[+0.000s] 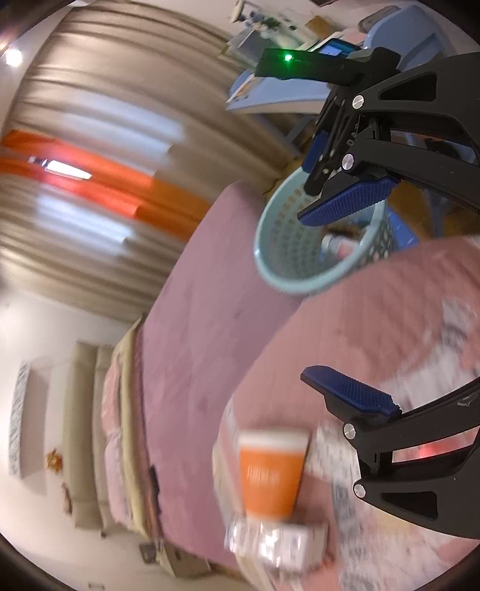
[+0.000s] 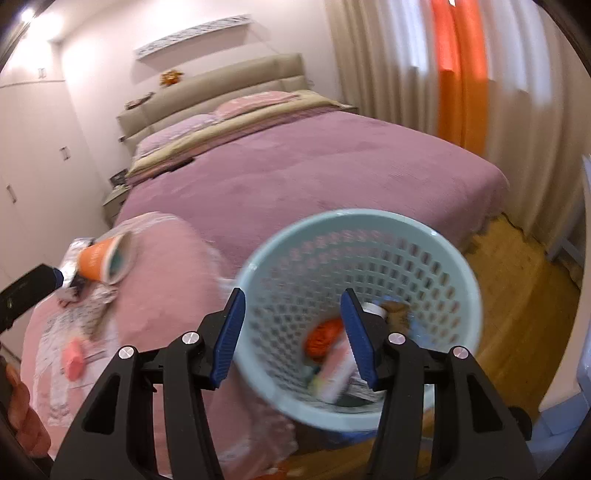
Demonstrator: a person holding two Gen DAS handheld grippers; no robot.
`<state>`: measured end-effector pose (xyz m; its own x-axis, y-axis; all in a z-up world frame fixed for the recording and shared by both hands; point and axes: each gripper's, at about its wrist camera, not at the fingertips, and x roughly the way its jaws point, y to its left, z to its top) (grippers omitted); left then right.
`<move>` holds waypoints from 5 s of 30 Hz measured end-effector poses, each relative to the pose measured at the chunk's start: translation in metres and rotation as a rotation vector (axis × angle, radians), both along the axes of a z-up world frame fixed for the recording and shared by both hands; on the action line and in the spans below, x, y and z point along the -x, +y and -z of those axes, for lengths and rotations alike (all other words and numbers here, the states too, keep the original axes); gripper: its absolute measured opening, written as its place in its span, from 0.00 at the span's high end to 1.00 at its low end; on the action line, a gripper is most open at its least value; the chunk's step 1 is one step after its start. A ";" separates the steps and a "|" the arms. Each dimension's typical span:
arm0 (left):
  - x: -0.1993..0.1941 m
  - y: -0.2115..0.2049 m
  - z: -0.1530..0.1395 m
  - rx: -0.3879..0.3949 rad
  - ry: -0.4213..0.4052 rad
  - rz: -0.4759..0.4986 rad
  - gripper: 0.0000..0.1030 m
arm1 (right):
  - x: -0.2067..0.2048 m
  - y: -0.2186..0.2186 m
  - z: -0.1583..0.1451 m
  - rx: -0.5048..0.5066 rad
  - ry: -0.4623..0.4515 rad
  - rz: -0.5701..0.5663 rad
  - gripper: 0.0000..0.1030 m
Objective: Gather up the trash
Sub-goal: 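Carry the can and packet to the basket and open both grippers, then grasp the white drink carton with the left gripper while the right gripper grasps the pink bag, then carry the carton and pink bag over the blue basket and open both grippers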
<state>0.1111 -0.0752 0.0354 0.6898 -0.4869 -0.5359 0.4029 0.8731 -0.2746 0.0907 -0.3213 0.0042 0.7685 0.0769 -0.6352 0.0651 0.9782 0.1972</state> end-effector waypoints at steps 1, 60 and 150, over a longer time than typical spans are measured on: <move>0.003 0.010 -0.003 0.003 -0.009 -0.019 0.26 | 0.000 0.011 -0.004 0.001 -0.009 -0.024 0.51; 0.005 0.217 0.012 -0.100 0.070 -0.378 0.47 | -0.018 0.266 0.055 0.168 0.145 -0.655 0.48; -0.050 -0.092 0.020 -0.020 0.128 0.137 0.24 | -0.024 -0.094 0.033 -0.079 0.128 0.263 0.38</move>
<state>0.1611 -0.1669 0.0156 0.5431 -0.5603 -0.6253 0.4817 0.8179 -0.3145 0.1143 -0.4158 -0.0284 0.6829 -0.0609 -0.7279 0.3430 0.9066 0.2459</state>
